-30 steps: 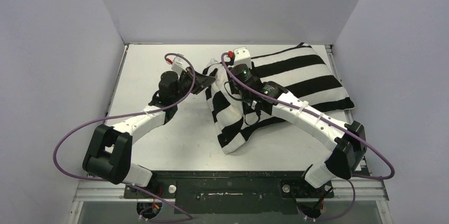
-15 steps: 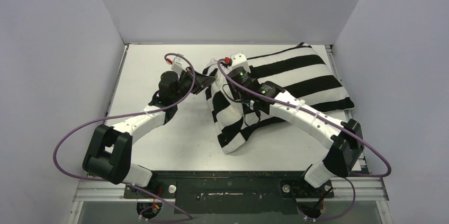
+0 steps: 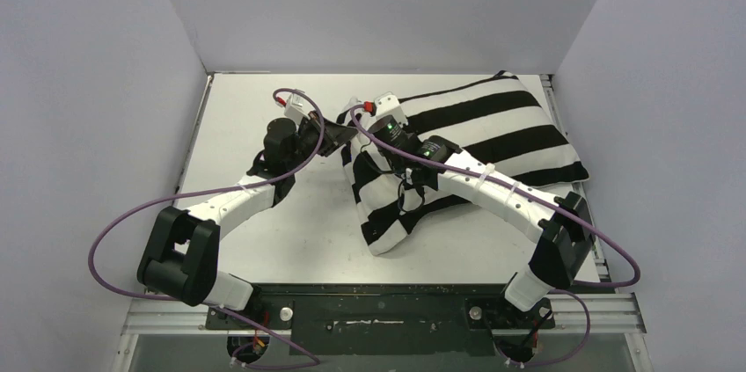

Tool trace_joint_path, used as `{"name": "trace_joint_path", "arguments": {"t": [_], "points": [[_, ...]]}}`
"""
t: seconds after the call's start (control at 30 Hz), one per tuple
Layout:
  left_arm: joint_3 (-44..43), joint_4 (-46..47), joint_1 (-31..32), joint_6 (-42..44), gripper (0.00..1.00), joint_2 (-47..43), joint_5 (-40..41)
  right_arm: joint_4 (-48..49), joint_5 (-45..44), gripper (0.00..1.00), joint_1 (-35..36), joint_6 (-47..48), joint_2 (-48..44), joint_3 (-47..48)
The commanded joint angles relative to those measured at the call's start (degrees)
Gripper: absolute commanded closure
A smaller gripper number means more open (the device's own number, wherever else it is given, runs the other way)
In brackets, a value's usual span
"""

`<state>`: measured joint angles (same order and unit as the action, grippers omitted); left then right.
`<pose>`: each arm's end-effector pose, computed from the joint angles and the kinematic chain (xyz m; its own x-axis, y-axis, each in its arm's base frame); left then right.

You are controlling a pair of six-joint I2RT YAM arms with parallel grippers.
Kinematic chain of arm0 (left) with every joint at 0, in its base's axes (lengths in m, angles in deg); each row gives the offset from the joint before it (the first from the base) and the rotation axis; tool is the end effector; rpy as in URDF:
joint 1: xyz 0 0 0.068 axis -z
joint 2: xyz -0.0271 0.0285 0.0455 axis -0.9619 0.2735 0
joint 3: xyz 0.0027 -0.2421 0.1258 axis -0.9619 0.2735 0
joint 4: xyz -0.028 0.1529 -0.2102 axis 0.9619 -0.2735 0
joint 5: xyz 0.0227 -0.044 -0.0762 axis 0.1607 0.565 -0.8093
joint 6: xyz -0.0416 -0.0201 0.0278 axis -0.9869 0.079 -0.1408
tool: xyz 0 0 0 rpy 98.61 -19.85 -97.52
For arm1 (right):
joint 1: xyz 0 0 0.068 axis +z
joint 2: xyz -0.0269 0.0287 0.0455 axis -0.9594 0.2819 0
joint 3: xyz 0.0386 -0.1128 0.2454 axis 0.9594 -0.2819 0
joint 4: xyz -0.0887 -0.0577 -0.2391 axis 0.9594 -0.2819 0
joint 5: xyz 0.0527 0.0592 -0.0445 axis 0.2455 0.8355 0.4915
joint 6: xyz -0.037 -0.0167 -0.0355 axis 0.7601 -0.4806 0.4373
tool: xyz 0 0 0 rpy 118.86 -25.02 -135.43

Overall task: Put the pillow into the pillowcase
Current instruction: Stuff the pillow into the pillowcase.

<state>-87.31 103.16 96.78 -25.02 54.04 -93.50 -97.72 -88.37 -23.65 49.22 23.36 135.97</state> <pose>0.2952 -0.1348 0.2616 -0.6150 -0.6371 -0.4647 0.2169 0.4299 -0.8764 0.2401 0.2595 0.3199 -0.5450 -0.3657 -0.7545 -0.3530 0.9163 -0.1892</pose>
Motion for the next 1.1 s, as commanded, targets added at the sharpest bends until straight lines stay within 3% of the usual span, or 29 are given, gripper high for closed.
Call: {"name": "trace_joint_path", "arguments": {"t": [0.0,0.17,0.23,0.63,1.07], "points": [[-1.49,7.69,-0.42,-0.85,1.0,-2.56,0.22,0.81,-3.81,0.81,0.31,0.68,-0.7,1.99],[-2.51,8.36,-0.51,-0.85,1.0,-1.87,0.53,4.33,-1.64,1.0,0.14,1.79,-1.71,6.31],[-3.25,8.47,-0.46,-0.78,1.0,-1.61,0.79,6.47,0.58,1.0,-0.23,1.5,-2.24,7.33],[-8.52,14.08,5.29,-3.51,1.0,5.57,3.24,32.36,35.32,1.0,-2.71,-10.84,-5.07,3.68],[-10.33,23.98,11.65,-9.34,1.0,17.07,7.8,47.65,47.11,1.0,3.29,-19.89,3.25,9.81]]}}
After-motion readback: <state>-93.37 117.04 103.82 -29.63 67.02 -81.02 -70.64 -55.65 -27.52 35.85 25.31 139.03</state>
